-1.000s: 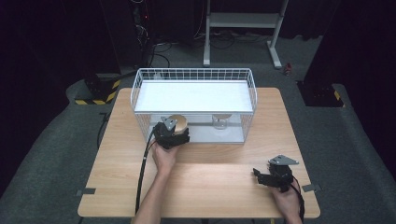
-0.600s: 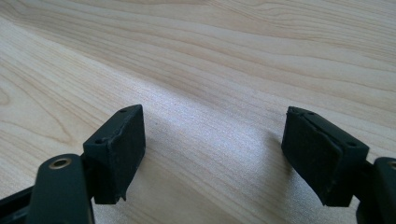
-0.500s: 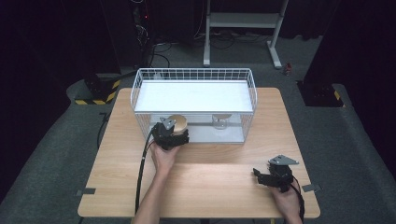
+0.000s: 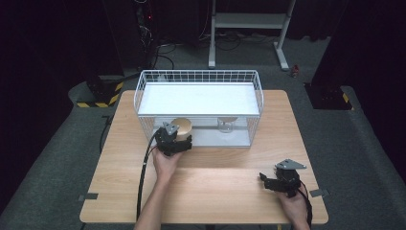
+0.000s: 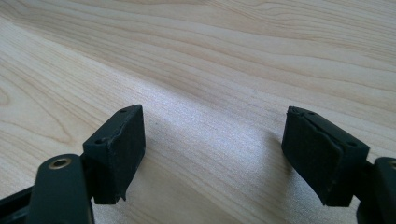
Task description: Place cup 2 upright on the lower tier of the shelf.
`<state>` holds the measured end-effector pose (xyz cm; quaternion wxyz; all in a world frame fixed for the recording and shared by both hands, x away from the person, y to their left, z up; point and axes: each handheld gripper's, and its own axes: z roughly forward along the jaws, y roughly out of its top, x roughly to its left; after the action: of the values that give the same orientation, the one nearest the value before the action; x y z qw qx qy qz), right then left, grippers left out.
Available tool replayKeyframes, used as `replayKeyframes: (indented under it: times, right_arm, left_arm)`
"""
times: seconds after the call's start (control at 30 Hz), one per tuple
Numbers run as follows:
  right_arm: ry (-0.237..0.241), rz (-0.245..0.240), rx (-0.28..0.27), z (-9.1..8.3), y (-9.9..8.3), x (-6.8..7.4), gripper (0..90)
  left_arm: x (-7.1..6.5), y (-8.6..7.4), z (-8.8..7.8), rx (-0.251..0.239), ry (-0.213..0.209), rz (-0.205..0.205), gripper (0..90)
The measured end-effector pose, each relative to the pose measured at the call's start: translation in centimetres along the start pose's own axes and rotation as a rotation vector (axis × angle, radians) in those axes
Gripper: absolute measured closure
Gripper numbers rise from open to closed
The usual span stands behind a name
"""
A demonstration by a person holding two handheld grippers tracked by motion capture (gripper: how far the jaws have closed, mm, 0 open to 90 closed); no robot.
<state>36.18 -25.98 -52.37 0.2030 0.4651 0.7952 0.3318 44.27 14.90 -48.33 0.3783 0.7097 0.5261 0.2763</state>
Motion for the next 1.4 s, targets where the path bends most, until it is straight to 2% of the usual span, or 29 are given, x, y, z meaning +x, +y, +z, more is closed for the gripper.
replayKeyframes:
  times: [0.1, 0.33, 0.53, 0.67, 0.7, 0.93, 1.07, 1.4]
  right_arm:
    - [0.0, 0.0, 0.0, 0.0, 0.0, 0.0, 21.6]
    - [0.0, 0.0, 0.0, 0.0, 0.0, 0.0, 21.6]
    - [0.0, 0.0, 0.0, 0.0, 0.0, 0.0, 21.6]
    - [0.0, 0.0, 0.0, 0.0, 0.0, 0.0, 21.6]
    - [0.0, 0.0, 0.002, 0.0, 0.0, 0.0, 21.6]
    - [-0.001, 0.002, 0.003, 0.0, 0.0, 0.0, 21.6]
    - [0.0, 0.0, 0.003, 0.0, 0.0, 0.0, 21.5]
    - [-0.001, 0.0, 0.003, 0.0, 0.0, 0.0, 21.6]
  left_arm:
    - [0.1, -0.5, -0.1, 0.01, -0.005, 0.011, 12.6]
    - [0.2, -1.1, -0.3, 0.004, -0.011, 0.009, 16.3]
    - [0.3, -1.5, -0.4, 0.03, -0.012, 0.014, 18.8]
    - [0.3, -1.7, -0.4, 0.038, 0.0, 0.025, 23.0]
    - [0.3, -1.8, -0.4, 0.039, 0.004, 0.031, 27.7]
    - [0.3, -1.7, -0.3, 0.047, 0.008, 0.016, 28.6]
    - [0.3, -1.5, -0.1, 0.051, 0.021, 0.029, 29.6]
    - [0.2, -1.2, 0.4, 0.056, 0.027, 0.025, 31.7]
